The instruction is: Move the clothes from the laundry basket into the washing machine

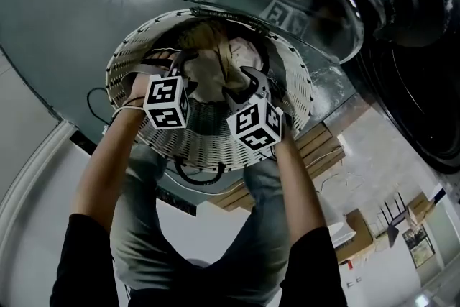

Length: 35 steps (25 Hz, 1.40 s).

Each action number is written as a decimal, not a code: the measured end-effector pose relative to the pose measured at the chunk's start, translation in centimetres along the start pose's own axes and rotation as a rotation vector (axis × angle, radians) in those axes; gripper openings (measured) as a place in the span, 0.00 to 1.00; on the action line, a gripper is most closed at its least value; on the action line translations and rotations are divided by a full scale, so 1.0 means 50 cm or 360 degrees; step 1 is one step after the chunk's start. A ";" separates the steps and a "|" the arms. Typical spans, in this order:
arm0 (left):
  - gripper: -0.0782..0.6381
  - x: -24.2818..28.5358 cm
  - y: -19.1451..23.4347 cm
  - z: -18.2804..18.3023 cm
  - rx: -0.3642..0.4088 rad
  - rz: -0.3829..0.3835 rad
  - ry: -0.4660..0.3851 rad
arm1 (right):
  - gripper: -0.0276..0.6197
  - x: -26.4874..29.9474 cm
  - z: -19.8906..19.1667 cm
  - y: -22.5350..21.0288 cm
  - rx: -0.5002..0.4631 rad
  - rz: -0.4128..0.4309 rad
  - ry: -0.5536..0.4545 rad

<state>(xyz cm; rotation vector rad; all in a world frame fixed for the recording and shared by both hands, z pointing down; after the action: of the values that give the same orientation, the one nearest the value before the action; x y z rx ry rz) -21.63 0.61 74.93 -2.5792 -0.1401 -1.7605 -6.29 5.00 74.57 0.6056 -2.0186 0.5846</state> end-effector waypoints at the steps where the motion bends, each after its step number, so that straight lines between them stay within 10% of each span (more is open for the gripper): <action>1: 0.57 0.014 -0.003 -0.004 0.0040 -0.0023 0.0032 | 0.47 0.016 -0.005 0.003 -0.0082 0.0014 0.0059; 16: 0.68 0.222 -0.013 -0.071 0.0289 -0.0191 0.0230 | 0.67 0.230 -0.099 -0.015 -0.0768 0.0167 0.0530; 26: 0.70 0.341 -0.012 -0.104 0.0251 -0.0167 0.0340 | 0.72 0.325 -0.147 -0.029 -0.0775 0.0150 0.0678; 29: 0.70 0.380 -0.016 -0.112 0.0265 -0.0175 0.0400 | 0.58 0.338 -0.153 -0.035 -0.0801 0.0068 0.0675; 35: 0.21 0.384 -0.025 -0.106 0.0216 -0.0231 0.0381 | 0.30 0.341 -0.149 -0.047 -0.0810 -0.0043 0.0659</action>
<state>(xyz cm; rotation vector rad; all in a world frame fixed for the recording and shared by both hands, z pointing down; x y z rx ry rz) -19.73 2.79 94.66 -2.2970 -0.4355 -2.0133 -7.87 4.61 93.25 0.1820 -1.6677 0.1442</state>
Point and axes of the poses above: the fingertips, and each gripper's own axes: x forward along the fingers, y to its left, z out of its top, the point moved 10 cm from there along -x, backward along the fingers, and after that the axes turned 3 degrees about x, right-handed, at the moved point
